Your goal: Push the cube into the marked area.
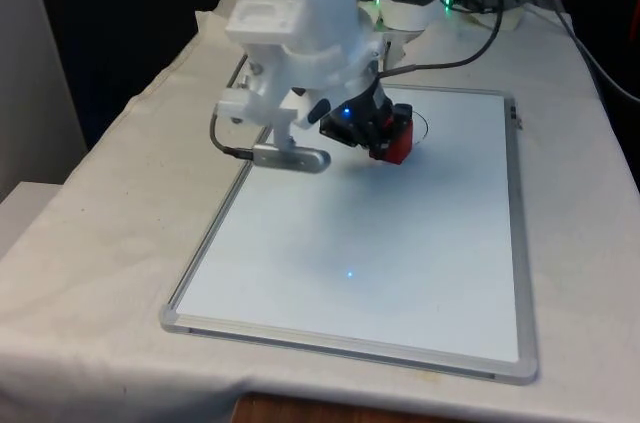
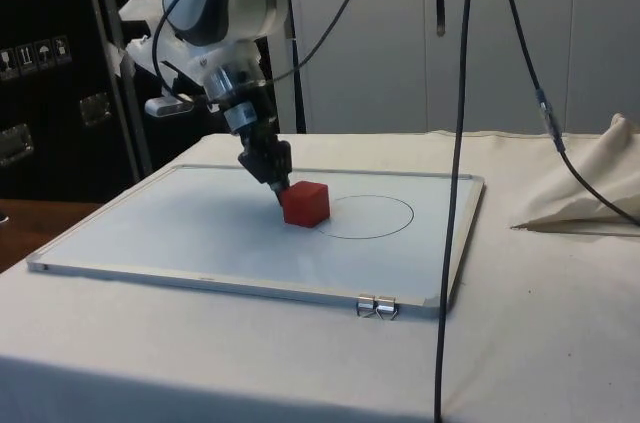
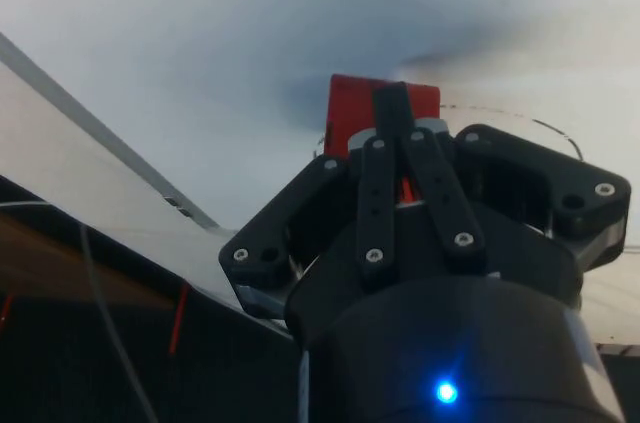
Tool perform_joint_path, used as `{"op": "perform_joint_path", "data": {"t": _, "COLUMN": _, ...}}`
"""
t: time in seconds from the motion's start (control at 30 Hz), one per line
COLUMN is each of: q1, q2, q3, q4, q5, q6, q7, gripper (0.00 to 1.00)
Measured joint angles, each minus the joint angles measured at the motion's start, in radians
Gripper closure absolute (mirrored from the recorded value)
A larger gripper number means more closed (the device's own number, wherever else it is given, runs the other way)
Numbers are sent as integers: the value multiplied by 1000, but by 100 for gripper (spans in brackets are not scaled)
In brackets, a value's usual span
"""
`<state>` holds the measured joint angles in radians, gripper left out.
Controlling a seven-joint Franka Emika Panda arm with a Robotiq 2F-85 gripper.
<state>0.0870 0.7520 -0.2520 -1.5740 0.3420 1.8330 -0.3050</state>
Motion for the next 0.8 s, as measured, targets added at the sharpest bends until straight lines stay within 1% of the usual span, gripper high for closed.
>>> {"op": "perform_joint_path", "data": {"t": 0.07, "q1": 6, "q2": 0, "q3": 9, "q4": -2, "q5": -8, "q6": 0, "q7": 0, "gripper": 100}}
{"op": "perform_joint_path", "data": {"t": 0.2, "q1": 10, "q2": -1, "q3": 20, "q4": -10, "q5": -19, "q6": 0, "q7": -2, "gripper": 100}}
{"op": "perform_joint_path", "data": {"t": 0.33, "q1": 11, "q2": -7, "q3": 21, "q4": -26, "q5": -23, "q6": 0, "q7": -12, "gripper": 100}}
{"op": "perform_joint_path", "data": {"t": 0.5, "q1": 11, "q2": -36, "q3": 17, "q4": -80, "q5": -30, "q6": 1, "q7": -29, "gripper": 100}}
{"op": "perform_joint_path", "data": {"t": 0.53, "q1": 11, "q2": -48, "q3": 15, "q4": -101, "q5": -31, "q6": 3, "q7": -33, "gripper": 100}}
{"op": "perform_joint_path", "data": {"t": 0.57, "q1": 11, "q2": -48, "q3": 15, "q4": -101, "q5": -31, "q6": 3, "q7": -33, "gripper": 100}}
{"op": "perform_joint_path", "data": {"t": 0.8, "q1": 11, "q2": -79, "q3": 15, "q4": -158, "q5": -35, "q6": 12, "q7": -44, "gripper": 100}}
